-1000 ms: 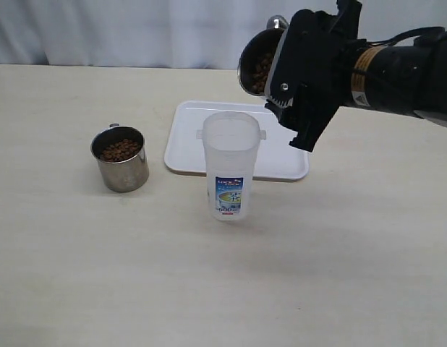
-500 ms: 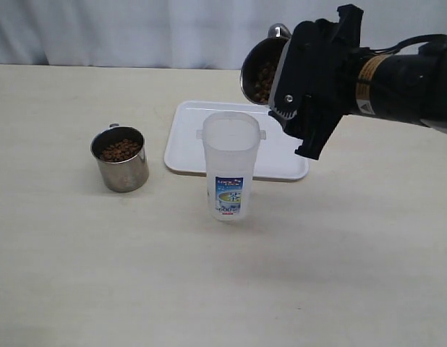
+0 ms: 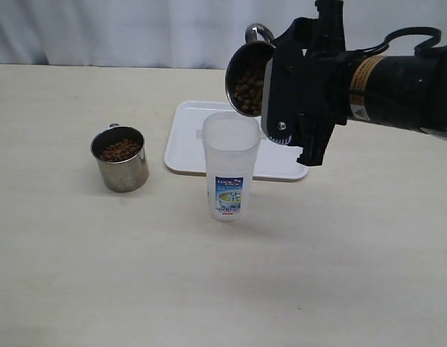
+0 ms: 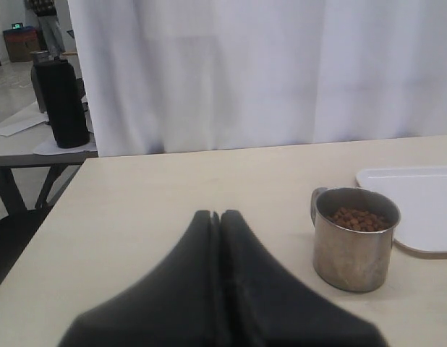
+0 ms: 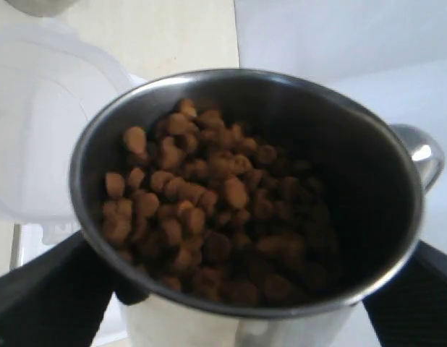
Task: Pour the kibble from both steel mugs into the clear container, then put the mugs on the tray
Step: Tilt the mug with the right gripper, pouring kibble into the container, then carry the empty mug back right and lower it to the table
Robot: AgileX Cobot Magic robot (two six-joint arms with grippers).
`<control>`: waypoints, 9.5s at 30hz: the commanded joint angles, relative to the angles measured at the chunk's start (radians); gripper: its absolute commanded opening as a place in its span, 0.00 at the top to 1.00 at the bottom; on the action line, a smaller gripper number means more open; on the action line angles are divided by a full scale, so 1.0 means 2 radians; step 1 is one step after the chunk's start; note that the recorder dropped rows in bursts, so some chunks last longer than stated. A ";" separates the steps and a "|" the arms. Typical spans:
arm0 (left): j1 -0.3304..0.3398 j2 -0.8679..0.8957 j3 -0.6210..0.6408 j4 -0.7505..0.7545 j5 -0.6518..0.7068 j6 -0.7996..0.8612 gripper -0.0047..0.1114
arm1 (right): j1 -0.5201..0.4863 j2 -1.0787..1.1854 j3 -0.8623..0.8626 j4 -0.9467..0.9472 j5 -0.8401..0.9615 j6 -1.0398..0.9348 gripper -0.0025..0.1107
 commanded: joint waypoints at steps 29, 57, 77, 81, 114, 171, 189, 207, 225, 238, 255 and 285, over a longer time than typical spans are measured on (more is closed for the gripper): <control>0.002 -0.002 0.002 0.002 -0.008 -0.001 0.96 | 0.000 0.034 -0.027 -0.002 -0.025 -0.154 0.94; 0.002 -0.002 0.002 0.002 -0.008 -0.001 0.96 | 0.000 0.034 -0.043 -0.001 -0.027 -0.271 0.94; 0.002 -0.002 0.002 0.002 -0.008 -0.001 0.96 | 0.000 0.049 -0.045 -0.001 -0.038 -0.325 0.94; 0.002 -0.002 0.002 0.002 -0.008 -0.001 0.96 | 0.000 0.052 -0.045 -0.001 -0.039 -0.343 0.94; 0.002 -0.002 0.002 0.002 -0.007 -0.001 0.96 | 0.000 0.052 -0.056 -0.001 -0.040 -0.416 0.94; 0.002 -0.002 0.002 0.002 -0.008 -0.001 0.96 | 0.000 0.052 -0.056 0.003 -0.053 -0.530 0.94; 0.002 -0.002 0.002 0.002 -0.008 -0.001 0.96 | 0.000 0.052 -0.065 -0.028 -0.050 -0.583 0.94; 0.002 -0.002 0.002 0.002 -0.008 -0.001 0.96 | 0.021 0.052 -0.061 -0.054 0.000 -0.596 0.94; 0.002 -0.002 0.002 0.002 -0.004 -0.001 0.96 | 0.062 0.052 -0.069 -0.079 0.078 -0.559 0.94; 0.002 -0.002 0.002 0.002 -0.004 -0.001 0.96 | 0.043 0.052 -0.135 -0.081 0.161 0.248 0.94; 0.002 -0.002 0.002 0.002 -0.010 -0.001 0.96 | -0.357 0.130 0.077 -0.031 -0.433 0.403 0.94; 0.002 -0.002 0.002 0.002 -0.005 -0.001 0.96 | -0.366 0.366 0.078 0.013 -0.560 0.135 0.30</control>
